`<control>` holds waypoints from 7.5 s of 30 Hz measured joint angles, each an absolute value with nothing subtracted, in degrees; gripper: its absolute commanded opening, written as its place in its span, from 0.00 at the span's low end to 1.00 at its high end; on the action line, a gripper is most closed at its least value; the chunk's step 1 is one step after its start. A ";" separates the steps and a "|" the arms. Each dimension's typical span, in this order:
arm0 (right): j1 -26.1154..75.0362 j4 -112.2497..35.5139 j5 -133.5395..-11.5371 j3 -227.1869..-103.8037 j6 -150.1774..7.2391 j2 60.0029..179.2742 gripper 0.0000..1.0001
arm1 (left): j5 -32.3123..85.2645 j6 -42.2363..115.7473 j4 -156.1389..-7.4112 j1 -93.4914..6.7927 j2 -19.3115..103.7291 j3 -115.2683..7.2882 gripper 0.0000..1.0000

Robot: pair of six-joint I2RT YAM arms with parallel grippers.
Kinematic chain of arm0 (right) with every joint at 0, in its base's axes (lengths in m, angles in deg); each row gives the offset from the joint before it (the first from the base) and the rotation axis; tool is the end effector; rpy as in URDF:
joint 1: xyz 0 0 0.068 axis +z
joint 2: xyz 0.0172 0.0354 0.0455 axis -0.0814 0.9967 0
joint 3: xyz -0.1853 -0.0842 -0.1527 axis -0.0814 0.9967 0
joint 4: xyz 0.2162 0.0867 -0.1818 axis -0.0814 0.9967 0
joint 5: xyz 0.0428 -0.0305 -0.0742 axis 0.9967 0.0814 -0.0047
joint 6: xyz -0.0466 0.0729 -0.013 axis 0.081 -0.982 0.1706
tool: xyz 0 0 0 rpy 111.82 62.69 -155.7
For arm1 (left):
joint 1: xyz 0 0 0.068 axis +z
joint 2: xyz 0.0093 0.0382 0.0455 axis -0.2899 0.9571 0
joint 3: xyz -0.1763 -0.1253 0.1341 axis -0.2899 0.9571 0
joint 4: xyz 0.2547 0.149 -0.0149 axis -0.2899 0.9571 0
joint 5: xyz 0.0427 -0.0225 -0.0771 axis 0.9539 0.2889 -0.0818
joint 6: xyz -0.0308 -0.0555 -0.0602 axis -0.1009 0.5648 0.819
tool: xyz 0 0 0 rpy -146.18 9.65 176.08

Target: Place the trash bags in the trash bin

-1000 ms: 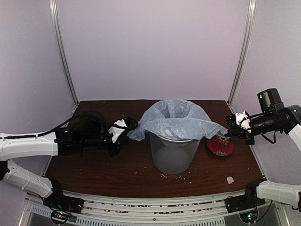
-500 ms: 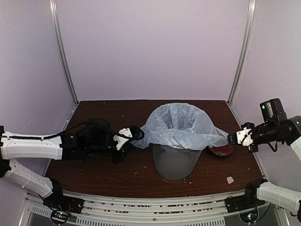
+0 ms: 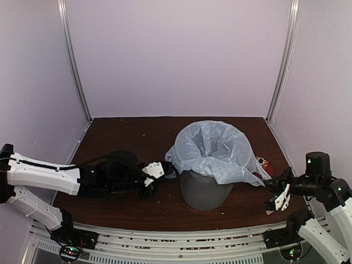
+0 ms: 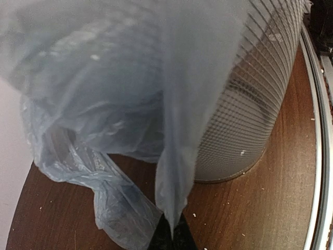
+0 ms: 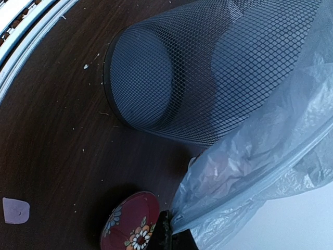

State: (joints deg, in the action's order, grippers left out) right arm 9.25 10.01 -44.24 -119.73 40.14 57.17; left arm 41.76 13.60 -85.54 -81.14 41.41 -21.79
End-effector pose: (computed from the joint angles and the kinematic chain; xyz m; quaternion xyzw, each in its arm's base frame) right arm 0.1444 0.0827 0.2218 -0.8040 0.3182 -0.1043 0.4914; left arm 0.1614 -0.3136 0.1667 0.5035 0.6967 -0.1784 0.4789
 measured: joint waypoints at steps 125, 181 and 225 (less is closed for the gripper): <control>18.12 -16.26 -37.37 -132.91 -41.39 112.18 0.89 | 34.35 34.78 -19.34 -73.03 75.81 -97.54 0.00; 23.19 -20.29 -38.20 -138.04 -45.52 122.59 0.21 | 24.76 23.59 -19.82 -71.92 93.39 -89.61 0.00; 23.17 -20.09 -37.92 -138.04 -44.97 123.00 0.27 | 23.73 23.57 -21.04 -70.00 79.70 -93.63 0.39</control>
State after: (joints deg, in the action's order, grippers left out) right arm 23.17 -20.09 -37.92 -138.04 -44.97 123.00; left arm 23.73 23.57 -21.04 -70.00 79.70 -93.63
